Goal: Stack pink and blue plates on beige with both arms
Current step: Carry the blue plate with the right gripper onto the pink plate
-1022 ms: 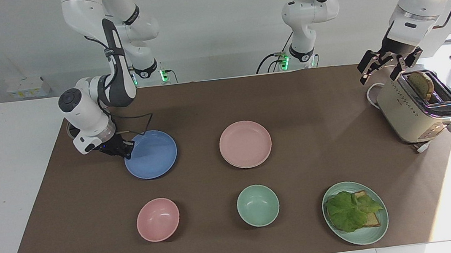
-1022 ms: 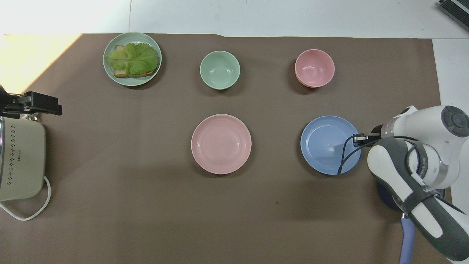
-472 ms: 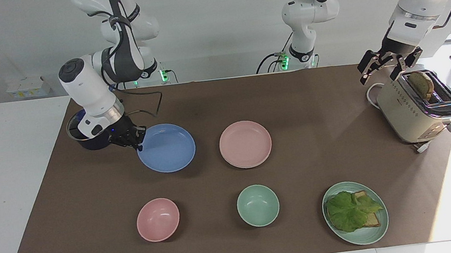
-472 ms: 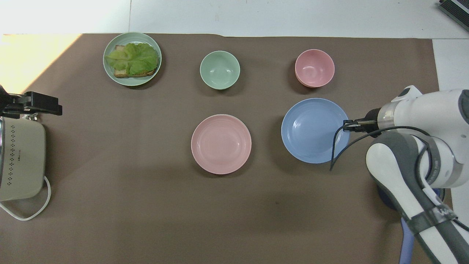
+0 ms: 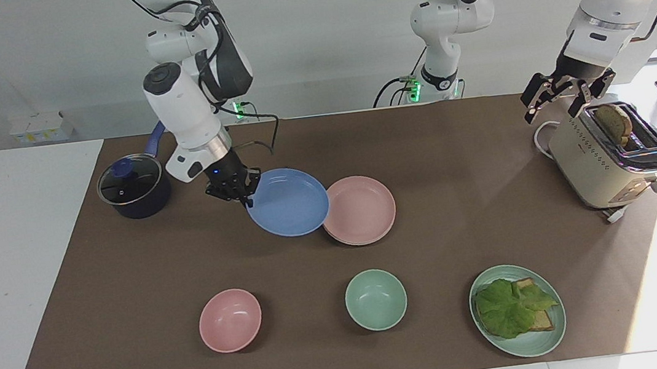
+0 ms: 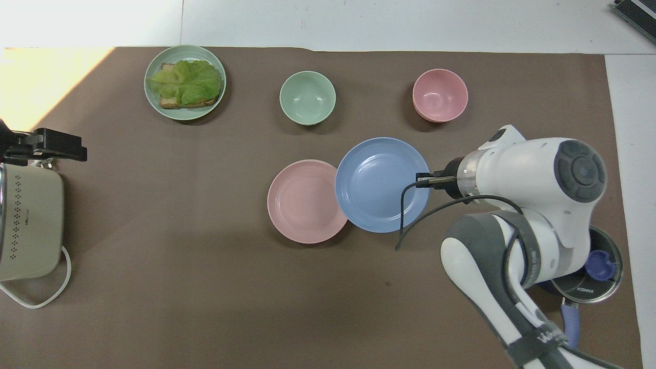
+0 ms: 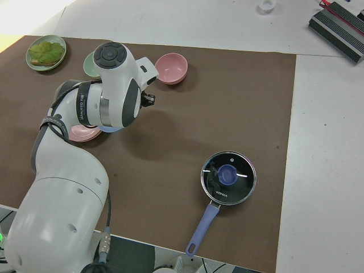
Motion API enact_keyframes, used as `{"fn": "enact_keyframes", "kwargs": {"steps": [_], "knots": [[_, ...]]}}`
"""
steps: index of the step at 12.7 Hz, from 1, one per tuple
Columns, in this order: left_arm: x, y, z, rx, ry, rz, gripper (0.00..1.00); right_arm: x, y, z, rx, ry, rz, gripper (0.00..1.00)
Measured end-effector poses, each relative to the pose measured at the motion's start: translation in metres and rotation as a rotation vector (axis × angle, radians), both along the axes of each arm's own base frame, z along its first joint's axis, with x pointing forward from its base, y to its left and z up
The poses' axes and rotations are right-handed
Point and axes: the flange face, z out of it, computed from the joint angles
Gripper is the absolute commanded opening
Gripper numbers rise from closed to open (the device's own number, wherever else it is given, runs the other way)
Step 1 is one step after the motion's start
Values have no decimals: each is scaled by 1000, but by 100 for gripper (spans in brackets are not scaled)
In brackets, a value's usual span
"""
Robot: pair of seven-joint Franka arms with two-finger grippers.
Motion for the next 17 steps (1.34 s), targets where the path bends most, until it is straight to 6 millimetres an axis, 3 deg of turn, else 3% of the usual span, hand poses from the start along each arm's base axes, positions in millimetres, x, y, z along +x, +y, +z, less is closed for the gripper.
{"fn": "enact_keyframes", "kwargs": {"steps": [3, 9, 10, 12, 14, 15, 17], "knots": [[0, 0, 0, 0, 0, 0, 100, -16, 73, -29, 21, 28, -38, 0], [0, 0, 0, 0, 0, 0, 100, -14, 122, -50, 38, 48, -61, 0], [0, 0, 0, 0, 0, 0, 100, -12, 125, -55, 41, 43, -61, 16], [0, 0, 0, 0, 0, 0, 100, -9, 127, -61, 42, 41, -63, 65], [0, 0, 0, 0, 0, 0, 100, -6, 127, -58, 46, 33, -65, 72], [0, 0, 0, 0, 0, 0, 100, -5, 128, -56, 48, 29, -65, 86], [0, 0, 0, 0, 0, 0, 100, -1, 125, -52, 51, 22, -73, 100]]}}
